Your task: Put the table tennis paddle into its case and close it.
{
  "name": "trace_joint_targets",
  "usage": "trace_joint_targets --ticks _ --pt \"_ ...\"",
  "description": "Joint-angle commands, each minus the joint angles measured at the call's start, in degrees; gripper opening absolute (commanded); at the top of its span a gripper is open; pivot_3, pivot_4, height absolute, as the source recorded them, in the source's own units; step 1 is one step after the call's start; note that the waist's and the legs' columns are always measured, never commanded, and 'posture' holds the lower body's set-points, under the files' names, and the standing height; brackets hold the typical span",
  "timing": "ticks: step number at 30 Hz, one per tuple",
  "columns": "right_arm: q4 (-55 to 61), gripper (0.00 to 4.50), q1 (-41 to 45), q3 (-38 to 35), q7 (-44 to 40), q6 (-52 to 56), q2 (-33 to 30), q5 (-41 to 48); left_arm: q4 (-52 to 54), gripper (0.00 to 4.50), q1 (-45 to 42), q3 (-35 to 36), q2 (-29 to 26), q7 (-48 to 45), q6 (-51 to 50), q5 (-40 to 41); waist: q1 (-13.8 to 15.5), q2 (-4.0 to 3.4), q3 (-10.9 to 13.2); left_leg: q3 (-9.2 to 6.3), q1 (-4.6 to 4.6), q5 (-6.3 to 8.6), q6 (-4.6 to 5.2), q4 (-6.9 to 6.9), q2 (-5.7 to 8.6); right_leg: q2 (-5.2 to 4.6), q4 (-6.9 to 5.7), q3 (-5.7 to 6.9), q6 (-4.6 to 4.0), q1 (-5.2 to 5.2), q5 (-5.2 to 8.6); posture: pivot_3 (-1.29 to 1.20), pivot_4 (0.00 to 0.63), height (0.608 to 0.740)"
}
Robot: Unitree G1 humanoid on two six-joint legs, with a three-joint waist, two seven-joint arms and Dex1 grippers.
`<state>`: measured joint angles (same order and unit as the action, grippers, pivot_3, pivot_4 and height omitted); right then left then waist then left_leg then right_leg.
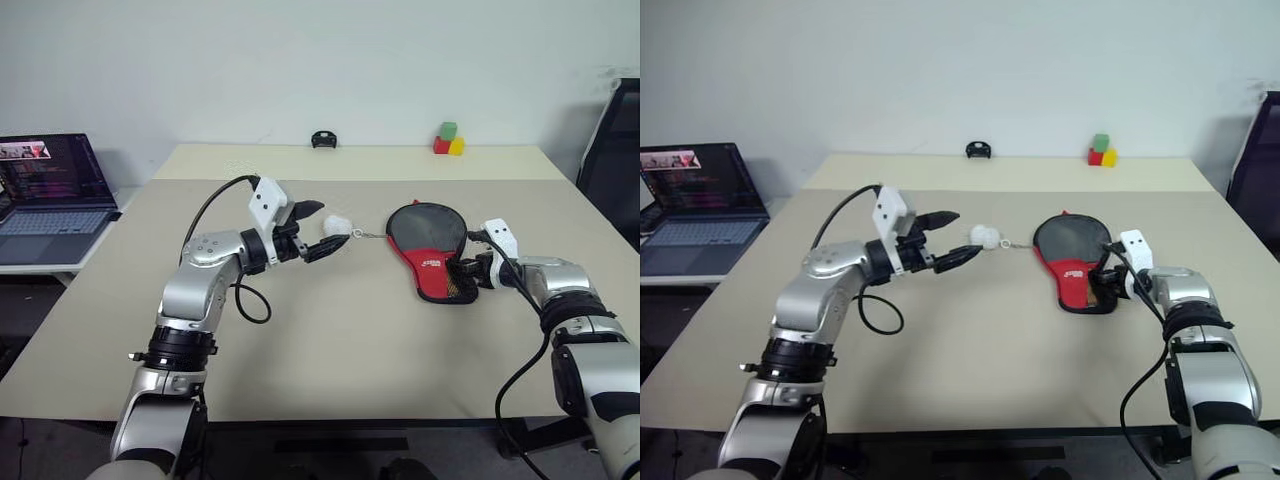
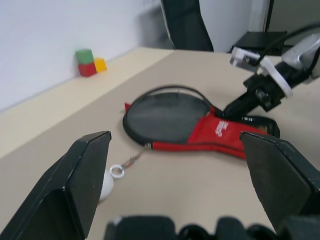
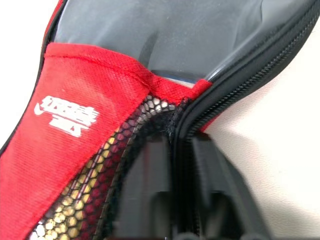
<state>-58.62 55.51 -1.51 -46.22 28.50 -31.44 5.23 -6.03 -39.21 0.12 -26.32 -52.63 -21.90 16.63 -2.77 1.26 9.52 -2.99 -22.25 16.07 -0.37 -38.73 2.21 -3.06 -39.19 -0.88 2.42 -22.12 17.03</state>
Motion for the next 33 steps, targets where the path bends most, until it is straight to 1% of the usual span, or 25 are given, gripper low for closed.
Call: trace_joint_targets --ticks 1,5,9,16,22,27,33 --pt "5.51 0.04 -2.56 -1.14 -2.31 6.71 1.3 2.76 2.48 4.5 2.86 0.19 -2.74 -2.56 -0.54 1.28 -0.19 0.0 0.0 0.0 0.0 0.0 0.0 0.03 0.0 0.0 0.01 0.0 0.0 -0.02 0.0 0.0 0.15 0.74" --pt "16.5 0.04 -6.19 -2.22 -2.23 14.07 1.21 5.61 4.23 4.5 6.47 0.27 -5.58 -5.09 -1.84 2.17 -0.18 -0.01 0.01 -0.06 -0.22 0.0 -0.02 0.04 -0.02 0.0 0.07 0.05 -0.01 -0.2 0.0 0.0 0.15 0.74" --pt "32.19 0.04 -12.14 -3.03 -1.26 23.38 1.74 9.86 7.53 4.5 11.32 0.05 -9.23 -9.14 -4.1 4.03 -0.18 -0.02 0.01 -0.07 -0.3 0.02 -0.03 0.11 -0.03 -0.01 0.16 0.04 -0.01 -0.25 0.01 0.0 0.15 0.74" --pt "55.44 0.04 -21.54 -2.94 3.15 36.17 5.91 16.34 13.35 4.5 16.94 0.83 -14.67 -15.76 -9.66 9.87 -0.13 -0.05 0.03 -0.08 -0.32 0.08 0.08 0.23 -0.04 -0.02 0.15 0.03 -0.01 -0.32 0.01 0.0 0.15 0.74" --pt "67.2 0.04 -25.86 -2.13 7.18 42.43 10.22 20.07 15.6 4.5 20.4 0.62 -19.13 -19.49 -11.08 11.81 -0.07 -0.08 0.05 -0.09 -0.27 0.09 0.09 0.33 -0.02 -0.03 0.16 0.02 -0.02 -0.33 0.01 0.0 0.15 0.74" --pt "75.03 0.04 -30.1 -1.85 9.82 46.84 12.76 23.4 17.71 4.5 22.52 0.66 -20.89 -20.5 -12.27 13.05 0.46 -0.09 0.06 -0.09 -0.27 0.08 0.09 0.46 0.0 -0.04 0.21 0.01 -0.02 -0.4 0.02 0.0 0.15 0.74" --pt "85.34 0.04 -37.33 -5.17 15.64 55.39 17.15 26.39 20.61 4.5 24.29 0.7 -21.6 -20.33 -13.41 14.54 0.78 -0.1 0.06 -0.08 -0.3 0.07 0.08 0.61 0.0 -0.05 0.21 -0.01 -0.04 -0.5 0.03 0.0 0.15 0.74"
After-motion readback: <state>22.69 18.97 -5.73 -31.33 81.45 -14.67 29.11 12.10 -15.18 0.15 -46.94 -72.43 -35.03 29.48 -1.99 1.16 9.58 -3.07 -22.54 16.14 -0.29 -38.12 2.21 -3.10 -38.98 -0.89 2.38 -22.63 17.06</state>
